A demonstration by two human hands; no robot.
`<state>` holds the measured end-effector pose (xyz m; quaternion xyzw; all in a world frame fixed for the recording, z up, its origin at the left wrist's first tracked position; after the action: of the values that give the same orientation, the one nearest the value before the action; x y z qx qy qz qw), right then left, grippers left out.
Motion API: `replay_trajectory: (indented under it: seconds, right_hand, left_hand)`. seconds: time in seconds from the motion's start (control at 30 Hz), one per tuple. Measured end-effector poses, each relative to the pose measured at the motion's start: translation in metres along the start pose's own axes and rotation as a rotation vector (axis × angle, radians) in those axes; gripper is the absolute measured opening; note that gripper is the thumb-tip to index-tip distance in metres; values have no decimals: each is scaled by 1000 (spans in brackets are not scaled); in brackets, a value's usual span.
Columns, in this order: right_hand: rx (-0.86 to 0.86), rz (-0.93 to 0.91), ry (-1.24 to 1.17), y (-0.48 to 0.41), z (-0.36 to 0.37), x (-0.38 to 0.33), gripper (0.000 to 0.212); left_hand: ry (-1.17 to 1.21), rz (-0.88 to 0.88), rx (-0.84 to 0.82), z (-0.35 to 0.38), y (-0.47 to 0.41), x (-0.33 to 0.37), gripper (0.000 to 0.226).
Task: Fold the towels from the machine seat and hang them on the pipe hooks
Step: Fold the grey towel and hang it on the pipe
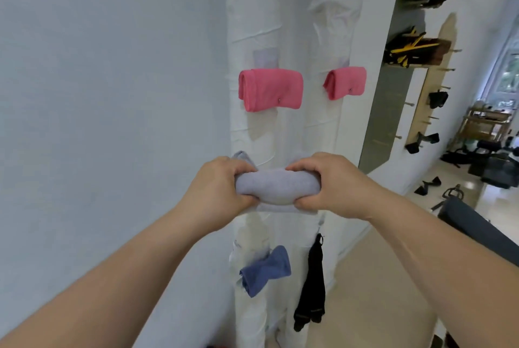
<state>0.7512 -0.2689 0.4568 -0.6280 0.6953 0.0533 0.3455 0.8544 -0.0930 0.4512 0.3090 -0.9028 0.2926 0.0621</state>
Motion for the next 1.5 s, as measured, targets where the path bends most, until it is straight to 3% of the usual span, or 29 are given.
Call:
replay_trajectory:
  seconds: [0.13,0.33,0.53,0.7,0.8,0.87,1.0,1.3,1.5]
  right_hand:
    - [11,1,-10,-22,-18,-18,26]
    - [-29,-36,-449,-54,-53,-38,19]
    - [180,-101,-808,-102,-91,-56,26]
    - [316,-325,-847,-141,-134,-82,20]
    - [337,-419,-920,-159,-160,-92,35]
    - [344,-447,-941,-172,-176,-91,33]
    - [320,-527,-953,-196,-207,-89,15]
    - [338,-734,-923,-265,-291,-127,16]
    - [388,-761,-865,-305,-313,-146,19]
  left_hand:
    - [45,-10,-90,-21,-22,-16,18]
    - [402,-35,-141,-69,-55,-23,20]
    - [639,-100,139,-114,-104,-11,35]
    - [572,73,359,-144,-142,25,26]
    - [570,147,386,-158,-167,44,29]
    - [525,172,414,-169,-183,55,34]
    - [407,187,507,-193,-213,75,38]
    - [262,226,697,-266,-277,111,45]
    - [176,172,758,-291,-308,113,43]
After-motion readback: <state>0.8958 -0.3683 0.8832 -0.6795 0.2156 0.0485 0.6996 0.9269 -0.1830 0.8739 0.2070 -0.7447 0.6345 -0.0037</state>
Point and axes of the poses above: each hand's wrist, its own y-axis away from the middle knuckle, its own z-axis out of the palm, x = y × z, the point moved 6 cm from there along -y, towards the middle knuckle, and after that the axes turned 13 degrees about -y, right-handed, at the moved point
